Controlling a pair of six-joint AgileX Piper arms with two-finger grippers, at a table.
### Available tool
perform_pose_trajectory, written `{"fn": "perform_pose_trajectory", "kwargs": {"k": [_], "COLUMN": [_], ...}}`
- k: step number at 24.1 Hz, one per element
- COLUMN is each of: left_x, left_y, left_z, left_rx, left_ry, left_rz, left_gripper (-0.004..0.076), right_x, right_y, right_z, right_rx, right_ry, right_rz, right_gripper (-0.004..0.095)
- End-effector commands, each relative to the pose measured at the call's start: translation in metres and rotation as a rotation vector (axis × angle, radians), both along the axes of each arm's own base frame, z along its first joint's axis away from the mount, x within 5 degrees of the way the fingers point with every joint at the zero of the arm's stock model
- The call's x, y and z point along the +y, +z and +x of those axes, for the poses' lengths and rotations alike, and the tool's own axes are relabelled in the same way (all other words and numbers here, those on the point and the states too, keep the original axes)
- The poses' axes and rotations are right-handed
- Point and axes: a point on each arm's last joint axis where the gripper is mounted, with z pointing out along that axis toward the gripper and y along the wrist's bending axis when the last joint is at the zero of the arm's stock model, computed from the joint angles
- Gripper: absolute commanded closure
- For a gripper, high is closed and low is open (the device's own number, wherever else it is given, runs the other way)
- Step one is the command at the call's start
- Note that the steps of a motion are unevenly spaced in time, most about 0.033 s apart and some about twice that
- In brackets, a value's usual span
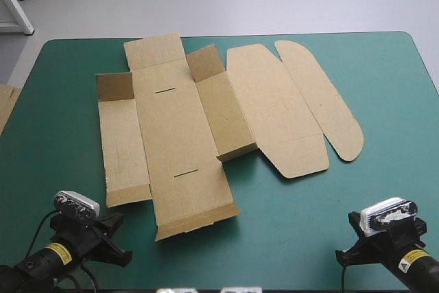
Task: Fold the box
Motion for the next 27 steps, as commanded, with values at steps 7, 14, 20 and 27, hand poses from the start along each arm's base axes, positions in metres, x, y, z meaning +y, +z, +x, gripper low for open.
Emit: {"fn": "perform_pose_trajectory", "kwargs": {"k": [7, 14, 20, 27], "left_x": [-0.003, -0.003, 0.001, 0.008], "left_y": [0.012, 0.012, 0.044, 0.091], "left_z": [0.004, 0.004, 0.009, 0.039], "left_rx": [-0.061, -0.060, -0.122, -0.114], "left_ry": [0.000, 0.000, 0.045, 0.189], "left_rz": [-0.044, -0.046, -0.031, 0.142], "left_gripper": [0.0734, 0.0734, 0.0727, 0.0436], "right_x": [0.000, 0.000, -0.001, -0.003], "right_y": [0.015, 0.015, 0.040, 0.087], "right_z": [0.004, 0.004, 0.010, 0.046], "right_rx": [-0.083, -0.083, -0.142, -0.183], "right_ry": [-0.012, -0.012, -0.025, -0.087], "right_rz": [0.025, 0.025, -0.012, -0.129], "right_gripper": [0.0924, 0.0924, 0.0921, 0.0603]}}
